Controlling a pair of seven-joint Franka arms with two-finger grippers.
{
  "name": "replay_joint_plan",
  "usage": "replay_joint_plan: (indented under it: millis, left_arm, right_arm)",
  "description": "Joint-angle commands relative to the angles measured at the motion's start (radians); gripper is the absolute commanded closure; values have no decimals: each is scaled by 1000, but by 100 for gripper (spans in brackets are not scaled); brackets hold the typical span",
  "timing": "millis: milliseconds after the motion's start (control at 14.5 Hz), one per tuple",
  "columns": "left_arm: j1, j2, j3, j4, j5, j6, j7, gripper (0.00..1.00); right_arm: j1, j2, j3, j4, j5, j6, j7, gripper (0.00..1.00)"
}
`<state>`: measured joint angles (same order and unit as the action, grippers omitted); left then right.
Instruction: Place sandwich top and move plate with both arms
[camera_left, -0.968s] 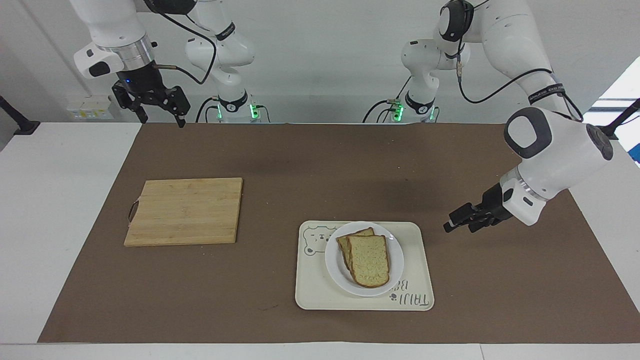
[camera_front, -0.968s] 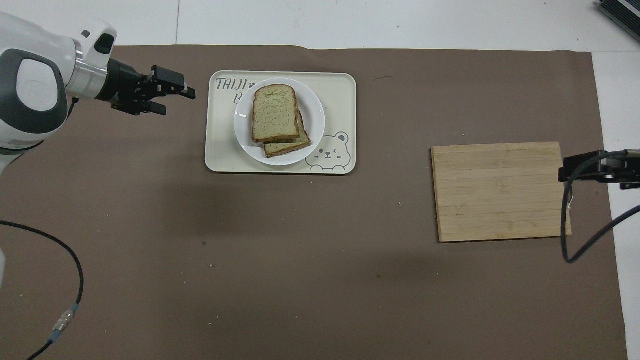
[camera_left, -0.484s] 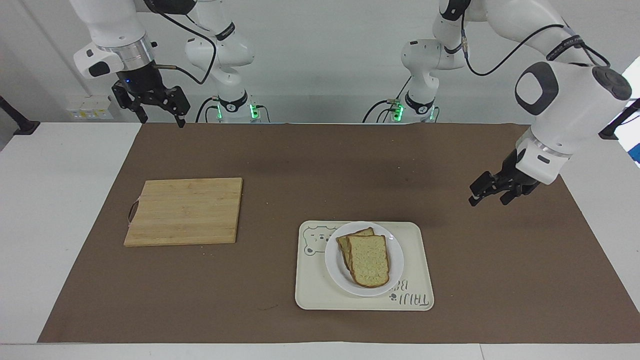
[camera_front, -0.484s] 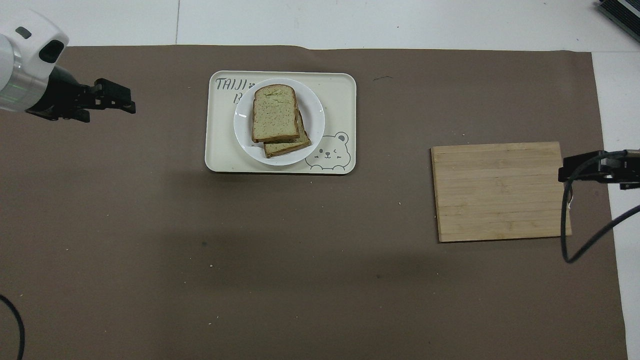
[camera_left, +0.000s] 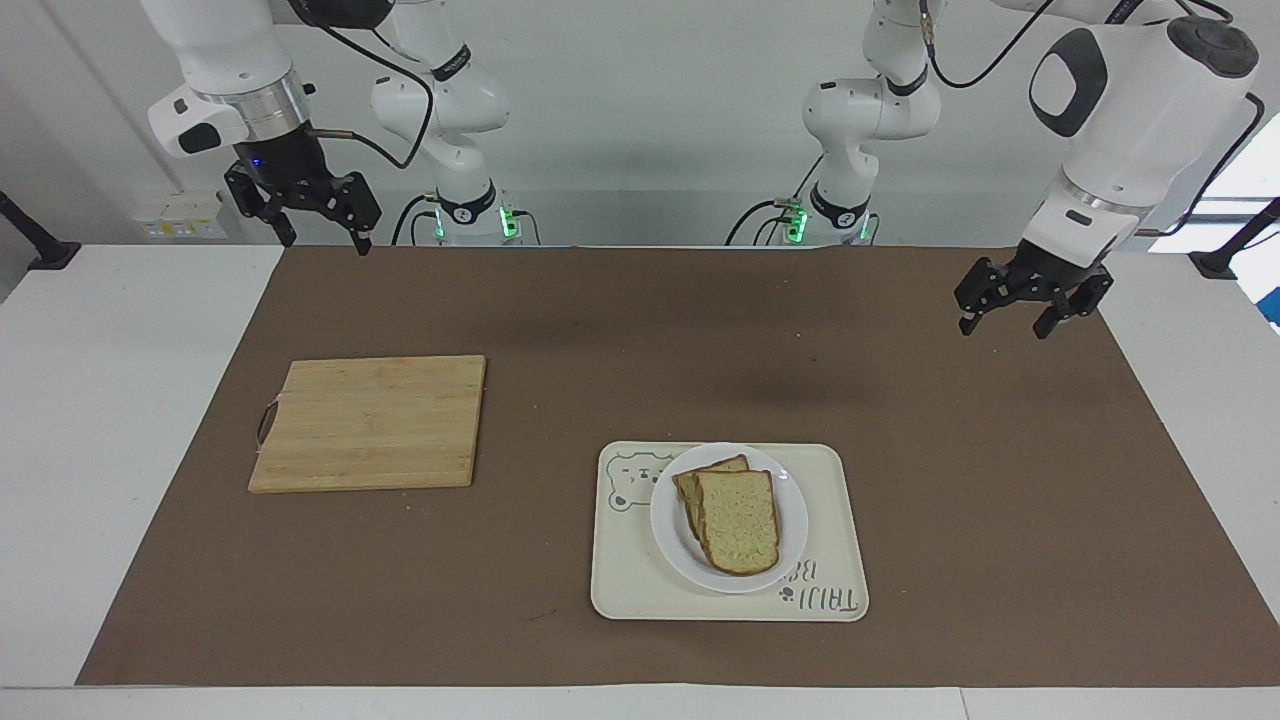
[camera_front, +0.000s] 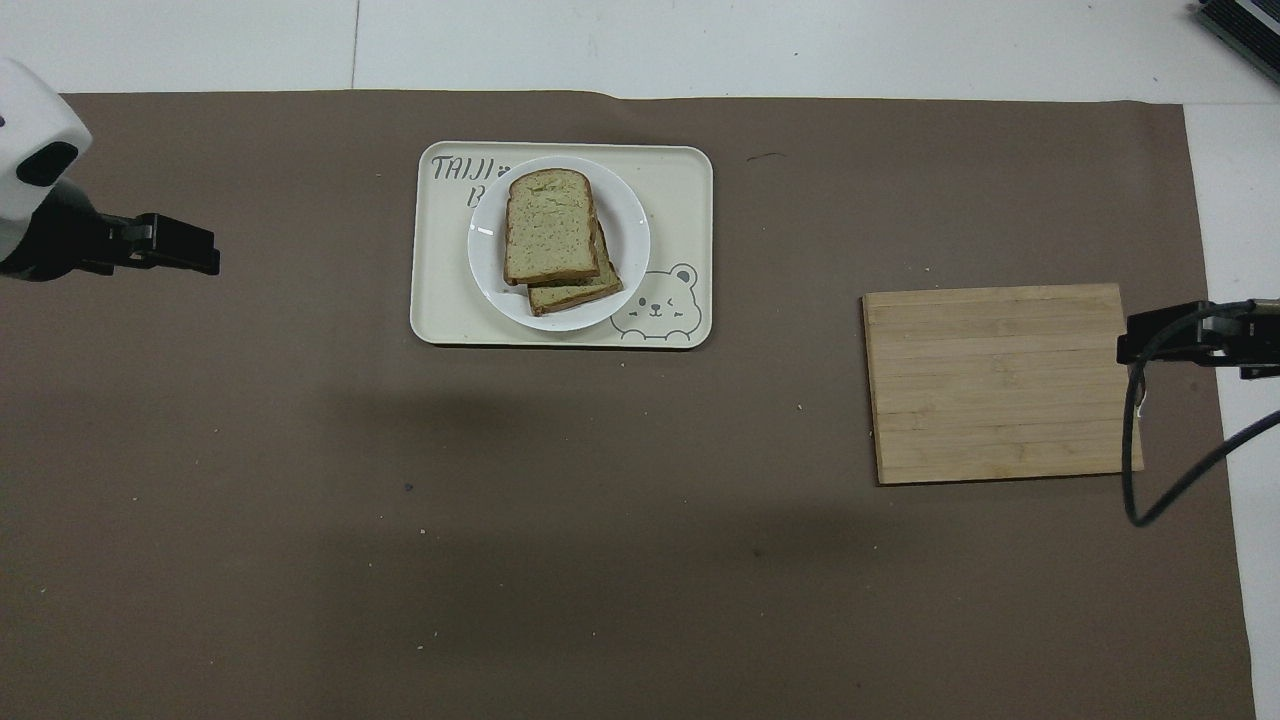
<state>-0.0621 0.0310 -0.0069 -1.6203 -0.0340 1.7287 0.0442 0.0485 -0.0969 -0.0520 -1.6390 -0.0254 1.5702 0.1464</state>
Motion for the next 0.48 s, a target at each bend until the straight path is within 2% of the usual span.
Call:
replay_joint_plan:
  millis: [0,138,415]
  left_arm:
    - [-10,-77,5,-39,26,-61,16,0]
    - [-10,-95,5,-42,26,-95,19,0]
    - [-8,-86,5,-29,26,-116,52,0]
  right_arm:
    - [-7,-15,0,-19,18,13,-25,0]
    - [-7,-15,0,-19,18,13,-25,0]
    - [-7,-15,0,-19,18,13,-25,0]
